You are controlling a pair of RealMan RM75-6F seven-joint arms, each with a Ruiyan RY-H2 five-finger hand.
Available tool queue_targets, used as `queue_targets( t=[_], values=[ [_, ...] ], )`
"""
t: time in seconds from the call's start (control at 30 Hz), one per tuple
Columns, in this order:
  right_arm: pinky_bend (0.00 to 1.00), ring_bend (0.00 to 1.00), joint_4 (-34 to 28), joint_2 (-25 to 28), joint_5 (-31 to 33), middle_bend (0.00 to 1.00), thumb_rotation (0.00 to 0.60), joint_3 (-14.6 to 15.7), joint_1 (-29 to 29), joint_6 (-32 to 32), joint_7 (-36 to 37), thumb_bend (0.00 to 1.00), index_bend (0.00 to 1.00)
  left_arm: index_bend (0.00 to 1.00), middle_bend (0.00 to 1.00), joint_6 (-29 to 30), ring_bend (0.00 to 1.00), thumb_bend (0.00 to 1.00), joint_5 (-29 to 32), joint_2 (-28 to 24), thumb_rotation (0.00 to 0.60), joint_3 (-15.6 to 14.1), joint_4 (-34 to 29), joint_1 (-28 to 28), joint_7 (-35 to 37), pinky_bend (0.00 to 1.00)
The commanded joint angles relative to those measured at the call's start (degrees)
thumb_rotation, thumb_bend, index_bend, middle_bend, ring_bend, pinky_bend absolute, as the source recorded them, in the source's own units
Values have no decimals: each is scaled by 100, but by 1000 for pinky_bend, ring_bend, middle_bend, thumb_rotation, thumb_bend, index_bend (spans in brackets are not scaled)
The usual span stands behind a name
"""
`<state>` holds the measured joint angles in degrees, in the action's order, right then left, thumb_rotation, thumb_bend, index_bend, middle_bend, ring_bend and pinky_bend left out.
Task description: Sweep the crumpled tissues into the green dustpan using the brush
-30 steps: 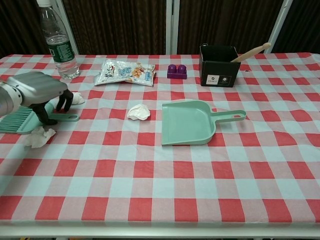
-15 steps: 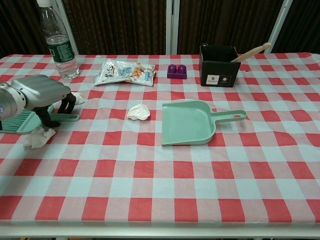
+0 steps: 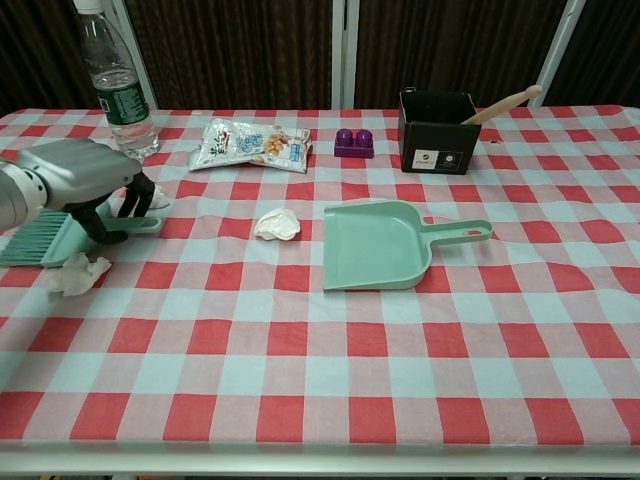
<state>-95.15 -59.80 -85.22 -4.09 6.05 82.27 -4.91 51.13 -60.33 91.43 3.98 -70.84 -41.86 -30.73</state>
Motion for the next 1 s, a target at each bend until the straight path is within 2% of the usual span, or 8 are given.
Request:
queue_targets(
  t=[0.03, 0.3, 0.4, 0.53, 0.7, 1.0],
  values=[
    [201, 94, -139, 38, -150, 250, 600, 66, 131, -190, -157, 219, 160, 539, 554, 420, 736, 470, -816, -376, 600, 14, -74, 156, 888, 952],
    [241, 139, -544, -20, -54, 302, 600, 87, 672, -1131, -638, 216, 205, 546, 562, 829, 730, 481, -1634, -942, 600, 43, 14, 316, 2349, 951],
    [232, 144, -616, -185, 116, 312, 600, 5, 977, -1577, -857, 179, 224, 546, 562, 919, 728, 481, -1839, -1073, 600, -1, 10, 371, 2703, 951],
    [224, 144, -444, -680, 546, 317, 600, -209, 1504, -2227, -1275, 130, 249, 546, 561, 1158, 725, 481, -2120, -1150, 600, -78, 36, 491, 3082, 951],
    [222, 144, 18, -1427, 1281, 325, 600, -500, 2147, -2851, -1847, 124, 265, 546, 561, 1336, 718, 481, -2298, -1160, 600, -135, 99, 598, 3208, 951],
    [222, 158, 914, -2661, 2396, 352, 600, -732, 2946, -3262, -2585, 127, 300, 546, 561, 1371, 716, 481, -2402, -1146, 600, -156, 121, 669, 3243, 951]
  ],
)
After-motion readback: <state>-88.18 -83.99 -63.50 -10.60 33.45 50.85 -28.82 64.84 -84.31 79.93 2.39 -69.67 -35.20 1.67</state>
